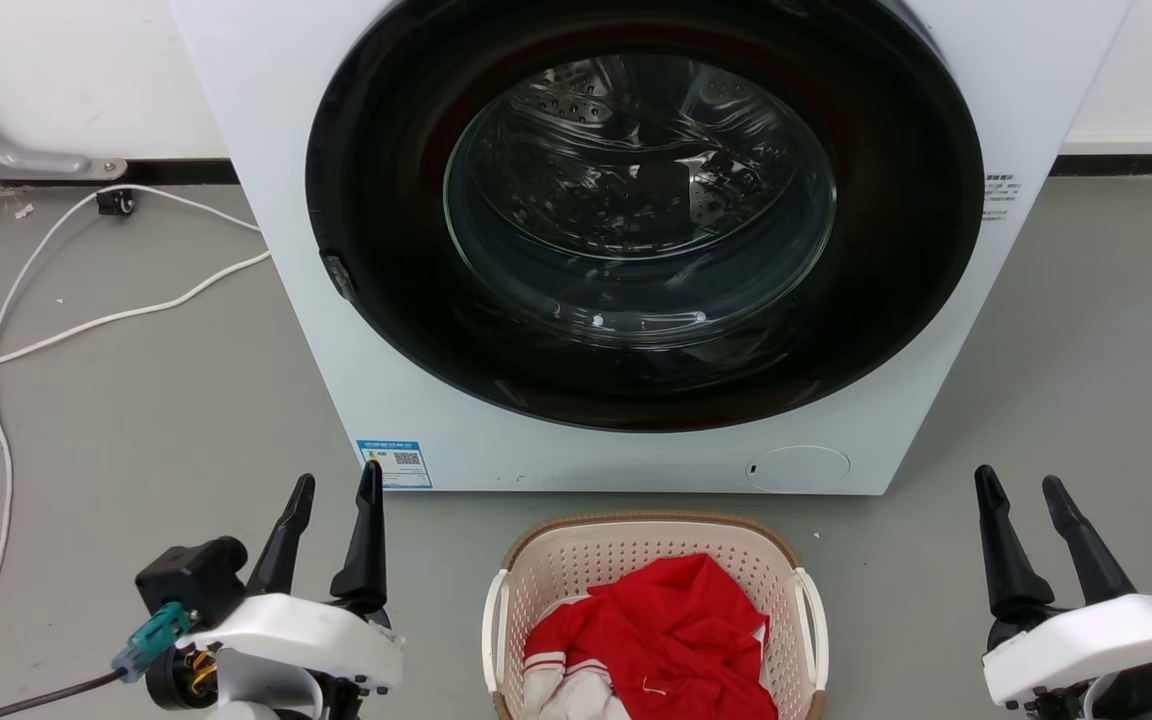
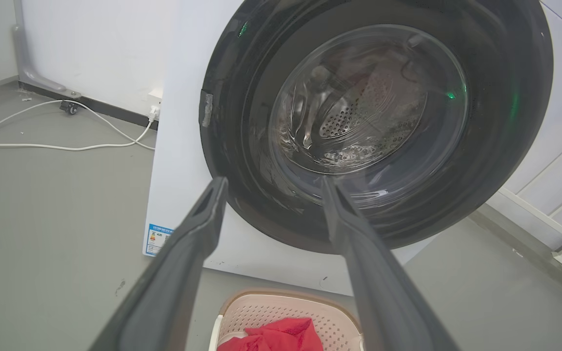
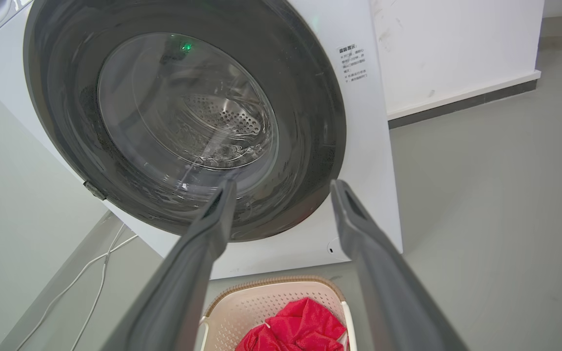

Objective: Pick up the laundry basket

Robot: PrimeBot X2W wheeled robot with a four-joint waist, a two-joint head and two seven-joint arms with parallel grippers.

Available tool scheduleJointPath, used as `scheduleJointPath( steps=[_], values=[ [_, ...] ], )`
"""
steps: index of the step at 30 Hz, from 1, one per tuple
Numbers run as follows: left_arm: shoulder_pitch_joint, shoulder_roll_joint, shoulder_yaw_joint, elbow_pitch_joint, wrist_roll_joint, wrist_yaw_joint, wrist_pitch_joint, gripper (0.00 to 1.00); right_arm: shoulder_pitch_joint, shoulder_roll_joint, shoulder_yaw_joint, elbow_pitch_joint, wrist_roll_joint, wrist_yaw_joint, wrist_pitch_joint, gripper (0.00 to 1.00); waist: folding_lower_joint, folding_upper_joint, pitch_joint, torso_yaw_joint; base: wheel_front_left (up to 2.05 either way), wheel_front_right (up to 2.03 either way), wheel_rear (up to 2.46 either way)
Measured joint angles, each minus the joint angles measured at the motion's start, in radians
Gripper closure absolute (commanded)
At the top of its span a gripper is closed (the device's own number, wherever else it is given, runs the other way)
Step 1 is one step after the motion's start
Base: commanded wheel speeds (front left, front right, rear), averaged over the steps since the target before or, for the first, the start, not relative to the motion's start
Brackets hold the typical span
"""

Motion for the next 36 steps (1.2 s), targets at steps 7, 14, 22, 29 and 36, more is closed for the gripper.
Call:
scheduleJointPath(
  steps=[7,14,22,29,36],
  values=[
    [0.000,0.006,-0.018,0.007,0.074,0.015,-0.018,0.00,0.006,0.000,-0.002,-0.008,-0.082,0.000,-0.005,0.00,0.0000,0.0000,-0.003,-0.001,0.00,0.00,0.00],
    [0.001,0.017,-0.034,0.007,0.145,0.025,-0.034,0.00,0.014,0.000,-0.005,-0.019,-0.151,0.000,-0.007,0.00,0.0000,0.0000,-0.005,-0.002,0.00,0.00,0.00],
    [0.002,0.021,-0.055,0.005,0.215,0.034,-0.053,0.00,0.024,0.000,-0.006,-0.034,-0.212,0.000,-0.015,0.00,0.0000,0.0000,-0.009,-0.004,0.00,0.00,0.00],
    [0.004,0.023,-0.066,0.006,0.267,0.043,-0.066,0.00,0.033,0.000,-0.004,-0.040,-0.248,0.000,-0.024,0.00,0.0000,0.0000,-0.011,-0.007,0.00,0.00,0.00],
    [0.011,0.026,-0.077,0.011,0.315,0.051,-0.081,0.00,0.043,0.000,-0.006,-0.046,-0.275,0.000,-0.038,0.00,0.0000,0.0000,-0.012,-0.008,0.00,0.00,0.00]
  ],
)
